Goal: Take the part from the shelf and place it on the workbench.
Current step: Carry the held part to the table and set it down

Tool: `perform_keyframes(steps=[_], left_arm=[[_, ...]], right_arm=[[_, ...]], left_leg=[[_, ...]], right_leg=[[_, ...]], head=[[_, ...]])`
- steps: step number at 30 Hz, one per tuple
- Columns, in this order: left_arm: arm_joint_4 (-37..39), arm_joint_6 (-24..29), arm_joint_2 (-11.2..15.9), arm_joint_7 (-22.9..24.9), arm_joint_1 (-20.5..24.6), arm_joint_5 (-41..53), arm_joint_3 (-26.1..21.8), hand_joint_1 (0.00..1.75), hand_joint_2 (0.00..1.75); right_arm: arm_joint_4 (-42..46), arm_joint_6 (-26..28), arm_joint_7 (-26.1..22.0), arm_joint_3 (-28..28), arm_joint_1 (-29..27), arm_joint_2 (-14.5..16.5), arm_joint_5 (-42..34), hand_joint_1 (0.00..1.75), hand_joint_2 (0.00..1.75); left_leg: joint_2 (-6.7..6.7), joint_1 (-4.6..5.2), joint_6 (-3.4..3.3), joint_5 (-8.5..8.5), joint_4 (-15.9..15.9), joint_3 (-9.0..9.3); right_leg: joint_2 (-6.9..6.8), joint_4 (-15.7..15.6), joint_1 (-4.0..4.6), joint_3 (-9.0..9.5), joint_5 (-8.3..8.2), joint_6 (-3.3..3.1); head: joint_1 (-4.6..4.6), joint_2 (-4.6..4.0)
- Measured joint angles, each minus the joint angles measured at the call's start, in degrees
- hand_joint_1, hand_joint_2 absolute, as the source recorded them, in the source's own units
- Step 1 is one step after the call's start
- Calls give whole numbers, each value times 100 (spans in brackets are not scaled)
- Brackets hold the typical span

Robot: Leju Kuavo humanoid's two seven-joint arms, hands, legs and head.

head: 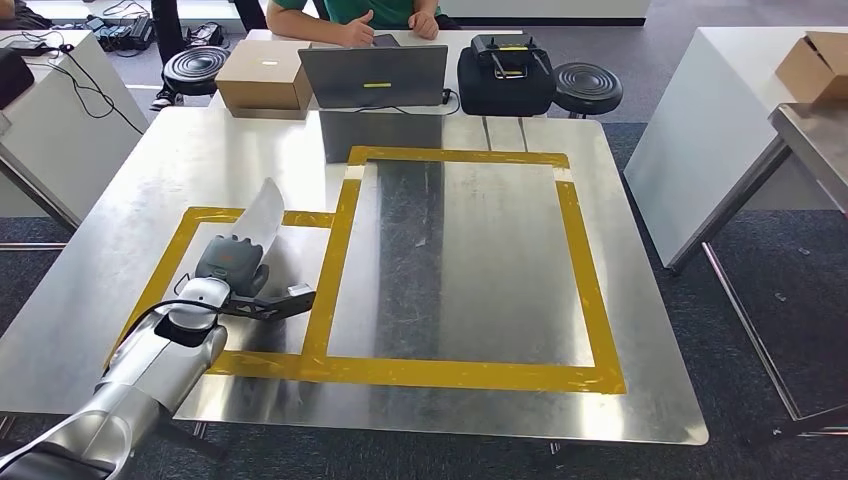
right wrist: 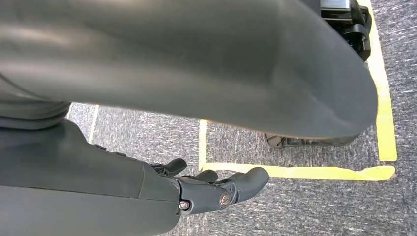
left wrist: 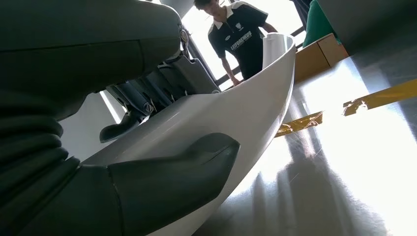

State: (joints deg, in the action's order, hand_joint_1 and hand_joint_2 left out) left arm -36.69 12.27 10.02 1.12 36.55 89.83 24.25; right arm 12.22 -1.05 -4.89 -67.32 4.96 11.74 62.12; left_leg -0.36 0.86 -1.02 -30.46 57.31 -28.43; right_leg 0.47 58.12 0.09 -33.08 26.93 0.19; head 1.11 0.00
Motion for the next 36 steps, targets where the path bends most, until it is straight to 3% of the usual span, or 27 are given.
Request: perform_keyframes(steps=[7, 11, 21, 25, 36], left_arm=[[-39, 168, 45, 194, -48, 0, 158, 175, 175], [-45, 154, 75, 200, -46, 0, 214, 0, 175], [-44, 126, 126, 67, -44, 0, 249, 0, 175], [-44, 114, 127, 87, -43, 0, 253, 0, 0], [-37, 40, 145, 295, 37, 0, 298, 0, 0]], right_arm=[[0, 0, 13, 0, 0, 0, 11, 0, 0], [1, 0, -37, 0, 0, 0, 10, 0, 0], [0, 0, -58, 0, -1, -2, 7, 0, 0], [0, 0, -50, 0, -1, -2, 7, 0, 0], [0, 0, 13, -1, 1, -2, -27, 0, 0]], left_leg=[[0, 0, 0, 0, 0, -1], [0, 0, 0, 0, 0, -1], [0, 0, 0, 0, 0, -1], [0, 0, 0, 0, 0, -1], [0, 0, 0, 0, 0, -1]], right_leg=[[0, 0, 0, -1, 0, 0], [0, 0, 0, -1, 0, 0], [0, 0, 0, -1, 0, 0], [0, 0, 0, -1, 0, 0], [0, 0, 1, -1, 0, 0]], head=[[0, 0], [0, 0], [0, 0], [0, 0], [0, 0]])
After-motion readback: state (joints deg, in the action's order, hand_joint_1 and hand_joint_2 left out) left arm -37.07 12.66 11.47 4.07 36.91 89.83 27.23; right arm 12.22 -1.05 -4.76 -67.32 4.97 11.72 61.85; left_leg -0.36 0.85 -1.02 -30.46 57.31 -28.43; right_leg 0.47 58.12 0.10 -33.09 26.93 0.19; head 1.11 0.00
